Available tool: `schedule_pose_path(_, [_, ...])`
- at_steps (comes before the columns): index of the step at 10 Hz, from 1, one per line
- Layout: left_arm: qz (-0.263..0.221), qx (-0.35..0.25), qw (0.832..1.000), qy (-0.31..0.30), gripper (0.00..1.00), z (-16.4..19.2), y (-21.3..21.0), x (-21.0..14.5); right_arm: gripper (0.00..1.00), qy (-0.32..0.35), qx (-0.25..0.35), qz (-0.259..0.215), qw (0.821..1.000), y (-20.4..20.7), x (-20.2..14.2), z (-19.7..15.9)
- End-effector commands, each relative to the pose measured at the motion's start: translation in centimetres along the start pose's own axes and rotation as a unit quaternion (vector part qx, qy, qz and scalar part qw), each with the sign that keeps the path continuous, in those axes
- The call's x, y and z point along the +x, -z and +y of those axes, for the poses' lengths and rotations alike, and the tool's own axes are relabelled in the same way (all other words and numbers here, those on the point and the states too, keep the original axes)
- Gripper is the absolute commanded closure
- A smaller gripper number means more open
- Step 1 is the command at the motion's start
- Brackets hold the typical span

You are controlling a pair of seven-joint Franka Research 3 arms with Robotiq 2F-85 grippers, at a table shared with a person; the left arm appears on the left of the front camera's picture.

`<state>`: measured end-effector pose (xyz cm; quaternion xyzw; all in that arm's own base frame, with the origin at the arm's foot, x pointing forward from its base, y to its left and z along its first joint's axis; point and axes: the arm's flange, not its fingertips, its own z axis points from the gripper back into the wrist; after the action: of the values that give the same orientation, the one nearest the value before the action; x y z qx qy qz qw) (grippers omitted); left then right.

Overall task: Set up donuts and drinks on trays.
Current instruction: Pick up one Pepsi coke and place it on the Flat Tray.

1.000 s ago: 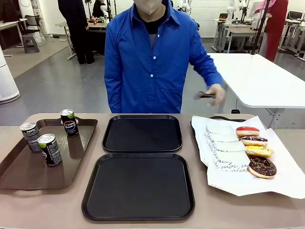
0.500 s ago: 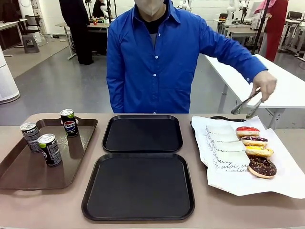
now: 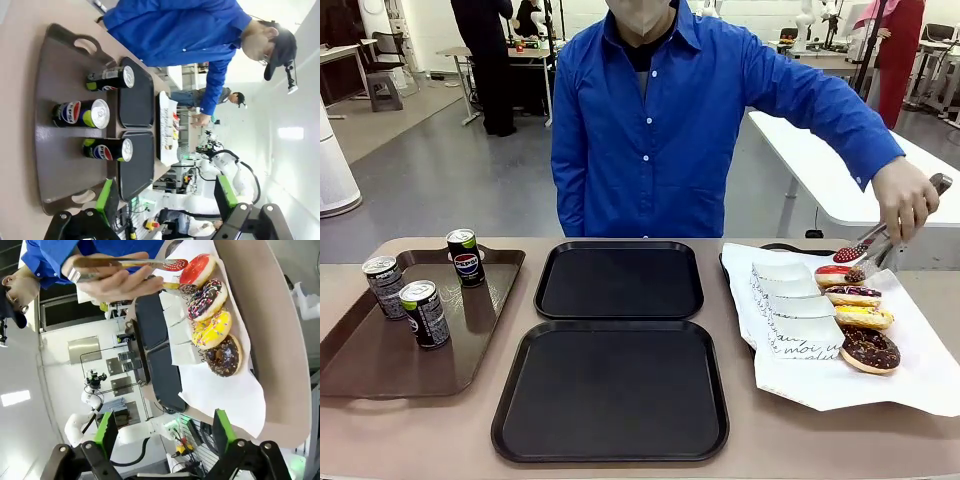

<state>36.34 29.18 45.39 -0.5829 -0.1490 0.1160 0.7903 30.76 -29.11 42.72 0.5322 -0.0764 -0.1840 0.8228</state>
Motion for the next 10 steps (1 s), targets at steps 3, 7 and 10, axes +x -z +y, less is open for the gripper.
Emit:
schedule_pose_path(3, [0.002,-0.015,1.000,-0.008,0.00,0.21,0.02,-0.58,0.00,-0.001,0.005,-0.001,1.000,0.05,-0.27,-0.05])
schedule_pose_path(7, [0.002,-0.015,1.000,-0.008,0.00,0.21,0.02,-0.58,0.00,-0.001,0.005,-0.001,1.000,0.05,-0.27,-0.05])
schedule_pose_path(10, [0.002,-0.015,1.000,-0.008,0.00,0.21,0.02,-0.58,0.00,-0.001,0.005,-0.001,1.000,0.05,-0.27,-0.05])
